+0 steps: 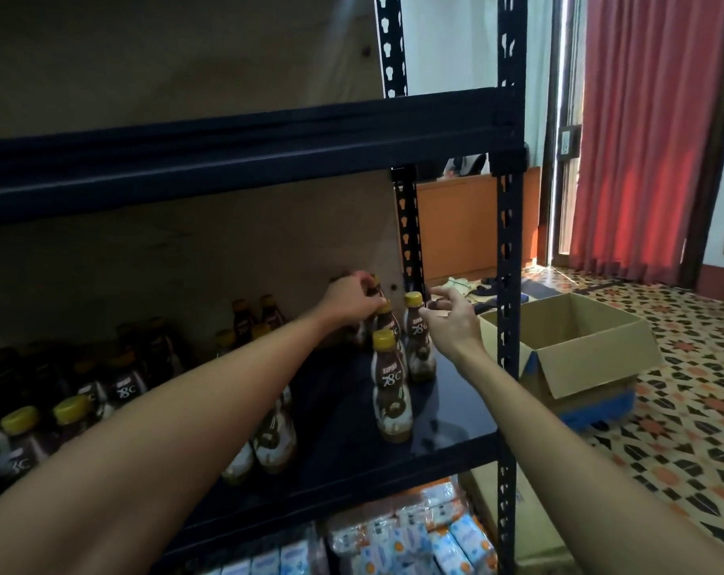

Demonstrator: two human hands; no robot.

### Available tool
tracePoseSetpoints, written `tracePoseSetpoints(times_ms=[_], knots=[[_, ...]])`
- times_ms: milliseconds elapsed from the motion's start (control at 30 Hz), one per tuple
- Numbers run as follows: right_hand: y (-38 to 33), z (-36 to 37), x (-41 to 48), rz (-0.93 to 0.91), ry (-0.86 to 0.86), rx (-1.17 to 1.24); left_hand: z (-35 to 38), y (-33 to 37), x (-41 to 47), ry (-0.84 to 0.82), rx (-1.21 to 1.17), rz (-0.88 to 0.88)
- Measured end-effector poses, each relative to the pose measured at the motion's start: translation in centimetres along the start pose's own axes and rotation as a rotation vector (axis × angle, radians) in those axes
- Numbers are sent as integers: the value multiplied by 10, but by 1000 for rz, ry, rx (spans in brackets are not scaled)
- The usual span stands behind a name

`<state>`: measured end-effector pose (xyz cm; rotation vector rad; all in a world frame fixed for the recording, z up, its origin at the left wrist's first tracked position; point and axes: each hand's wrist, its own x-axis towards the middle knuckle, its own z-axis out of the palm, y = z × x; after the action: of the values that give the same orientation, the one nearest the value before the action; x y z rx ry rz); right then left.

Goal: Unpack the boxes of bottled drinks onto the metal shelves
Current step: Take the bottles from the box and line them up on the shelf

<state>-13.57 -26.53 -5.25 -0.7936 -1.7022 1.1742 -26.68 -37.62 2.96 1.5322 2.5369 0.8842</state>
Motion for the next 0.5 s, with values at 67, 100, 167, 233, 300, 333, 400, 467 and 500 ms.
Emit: tracePoseSetpoints(times_ms=[67,100,167,233,300,333,400,467,500], knots=[[7,5,5,6,1,-37,7,1,7,-34,-25,-19],[12,8,7,9,-5,-54,11,0,10,-47,-26,-15],[22,12,11,32,-28,-97,19,-3,15,-83,-8,-8],[30,16,14,70,-75,-110,26,-8,20,-114,22,-7],[34,19,16,104,-127,-75,29,-13,23,-123,40,-16],[35,20,17,114,-145,-59,30,-15,25,-121,41,-24],[36,23,18,119,-168,-47,27,-19,26,-126,32,-39],[36,27,18,102,-197,-58,20,-23,27,-136,46,-38],[35,30,17,88,-219,-63,16,-27,27,-139,64,-36]])
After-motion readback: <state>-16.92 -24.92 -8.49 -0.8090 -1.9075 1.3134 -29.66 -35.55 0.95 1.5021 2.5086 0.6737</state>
